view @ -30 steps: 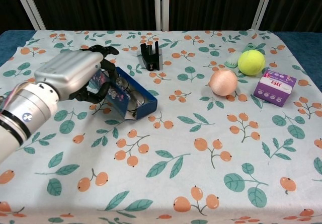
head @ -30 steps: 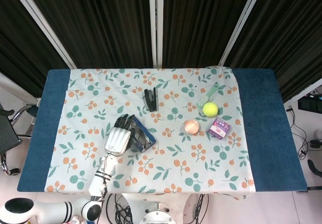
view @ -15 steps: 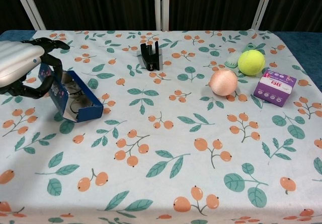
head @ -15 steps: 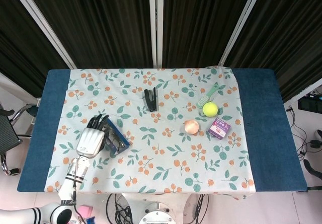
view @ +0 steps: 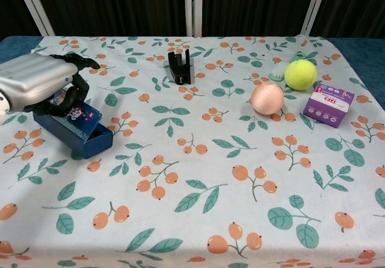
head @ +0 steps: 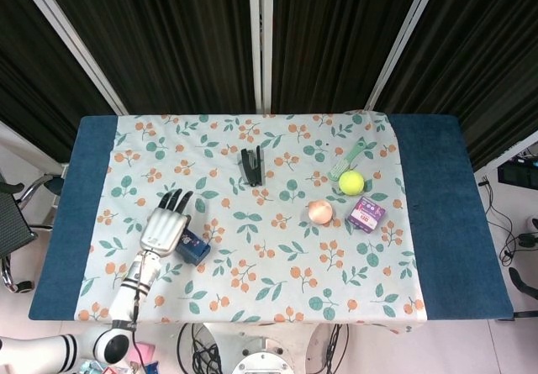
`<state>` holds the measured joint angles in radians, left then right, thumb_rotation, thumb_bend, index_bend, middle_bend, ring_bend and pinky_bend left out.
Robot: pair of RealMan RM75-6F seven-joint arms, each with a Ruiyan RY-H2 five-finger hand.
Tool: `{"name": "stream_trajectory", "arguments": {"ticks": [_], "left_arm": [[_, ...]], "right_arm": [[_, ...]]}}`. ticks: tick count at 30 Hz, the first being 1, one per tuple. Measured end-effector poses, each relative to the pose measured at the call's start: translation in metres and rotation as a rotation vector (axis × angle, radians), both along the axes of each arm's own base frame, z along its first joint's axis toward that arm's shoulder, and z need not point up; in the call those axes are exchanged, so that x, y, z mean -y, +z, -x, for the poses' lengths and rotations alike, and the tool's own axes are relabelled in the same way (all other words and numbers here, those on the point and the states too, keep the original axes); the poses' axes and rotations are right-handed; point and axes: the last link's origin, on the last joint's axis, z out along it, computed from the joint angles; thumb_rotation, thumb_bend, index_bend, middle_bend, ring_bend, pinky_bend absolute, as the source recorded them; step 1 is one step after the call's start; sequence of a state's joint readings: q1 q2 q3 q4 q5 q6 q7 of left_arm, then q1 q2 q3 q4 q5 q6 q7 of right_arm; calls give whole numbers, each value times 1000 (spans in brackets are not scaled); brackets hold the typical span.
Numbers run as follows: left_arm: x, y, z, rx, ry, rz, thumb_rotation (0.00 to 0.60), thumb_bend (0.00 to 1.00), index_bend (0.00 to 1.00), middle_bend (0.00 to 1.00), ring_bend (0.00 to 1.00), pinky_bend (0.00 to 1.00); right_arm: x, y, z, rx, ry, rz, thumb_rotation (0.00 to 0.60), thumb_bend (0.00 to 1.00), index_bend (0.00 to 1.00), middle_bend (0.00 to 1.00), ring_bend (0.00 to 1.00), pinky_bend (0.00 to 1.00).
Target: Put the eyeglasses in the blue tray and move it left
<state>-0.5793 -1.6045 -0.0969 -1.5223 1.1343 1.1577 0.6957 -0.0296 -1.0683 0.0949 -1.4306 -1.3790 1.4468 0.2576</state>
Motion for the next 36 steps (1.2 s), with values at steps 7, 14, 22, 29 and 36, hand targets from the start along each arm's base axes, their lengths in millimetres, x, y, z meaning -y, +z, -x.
{"name": "stream_trajectory", "arguments": {"ticks": [7,14,22,29,36], "left_arm": [[-12,-9,-8,-47,12,25,600,563,758,76,45,137],[-16,-14,-10,-49,15,26,600,562,732,76,46,137],[-16,-18,-13,-10,-5,19,600,526,42,15,46,137],[-17,-19,-14,58,-38,1,600,496,0,10,50,136],[-16,-23,-13,114,-55,-16,600,464,0,7,55,137]], "right_arm": [[-1,3,5,6,-11,8,600,211,0,0,0,0],[0,1,6,6,-13,4,600,211,0,0,0,0],[0,2,4,2,-10,8,600,211,0,0,0,0],[-1,3,3,-2,-9,15,600,211,0,0,0,0],[0,4,2,-4,-6,17,600,211,0,0,0,0]]}}
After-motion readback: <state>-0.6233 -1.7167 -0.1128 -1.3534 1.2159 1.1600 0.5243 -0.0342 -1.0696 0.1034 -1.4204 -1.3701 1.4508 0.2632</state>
